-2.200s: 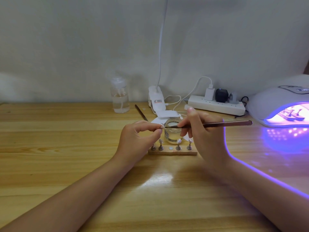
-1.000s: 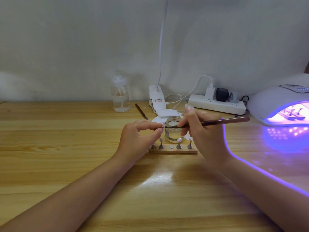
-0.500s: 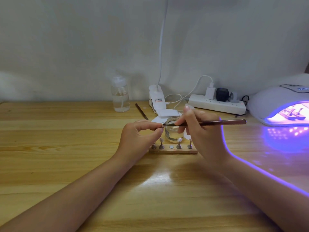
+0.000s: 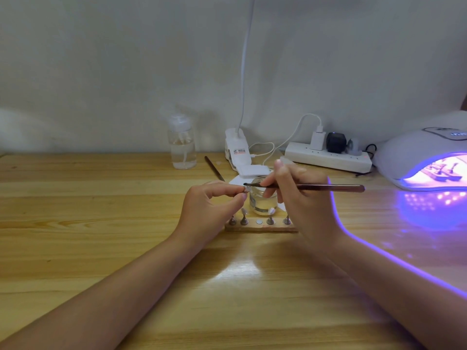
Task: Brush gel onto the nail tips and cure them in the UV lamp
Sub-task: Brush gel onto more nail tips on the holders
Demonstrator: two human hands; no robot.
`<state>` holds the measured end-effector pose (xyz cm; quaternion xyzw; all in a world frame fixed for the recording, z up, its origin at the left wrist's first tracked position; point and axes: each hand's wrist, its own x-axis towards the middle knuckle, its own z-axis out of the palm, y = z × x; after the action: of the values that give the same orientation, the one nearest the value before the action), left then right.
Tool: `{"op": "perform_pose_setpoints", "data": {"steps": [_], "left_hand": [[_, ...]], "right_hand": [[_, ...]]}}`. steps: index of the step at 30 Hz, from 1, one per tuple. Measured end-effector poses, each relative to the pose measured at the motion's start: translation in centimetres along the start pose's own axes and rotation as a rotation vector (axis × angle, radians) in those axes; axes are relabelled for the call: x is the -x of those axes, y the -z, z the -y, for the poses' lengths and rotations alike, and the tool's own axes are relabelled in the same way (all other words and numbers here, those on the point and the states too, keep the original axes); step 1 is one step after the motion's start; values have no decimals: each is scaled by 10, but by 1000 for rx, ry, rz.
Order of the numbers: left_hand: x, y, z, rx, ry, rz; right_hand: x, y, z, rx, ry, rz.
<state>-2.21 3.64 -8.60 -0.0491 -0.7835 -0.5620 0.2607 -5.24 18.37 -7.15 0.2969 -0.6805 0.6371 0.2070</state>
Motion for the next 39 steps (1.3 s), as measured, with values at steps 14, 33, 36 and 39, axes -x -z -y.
{"op": "perform_pose_setpoints", "data": {"steps": [14,33,36,39], "left_hand": [[0,0,-1,1,-6,15],[1,0,-3,-12,6,14],[1,0,-3,-8,10,18],[1,1,-3,-15,12,15]], "right_hand": [[-1,1,2,-32,6,-45],[-1,1,2,-26,19,-22],[0,0,2,-10,5,3],[-1,1,2,-40,-15,-11]]}}
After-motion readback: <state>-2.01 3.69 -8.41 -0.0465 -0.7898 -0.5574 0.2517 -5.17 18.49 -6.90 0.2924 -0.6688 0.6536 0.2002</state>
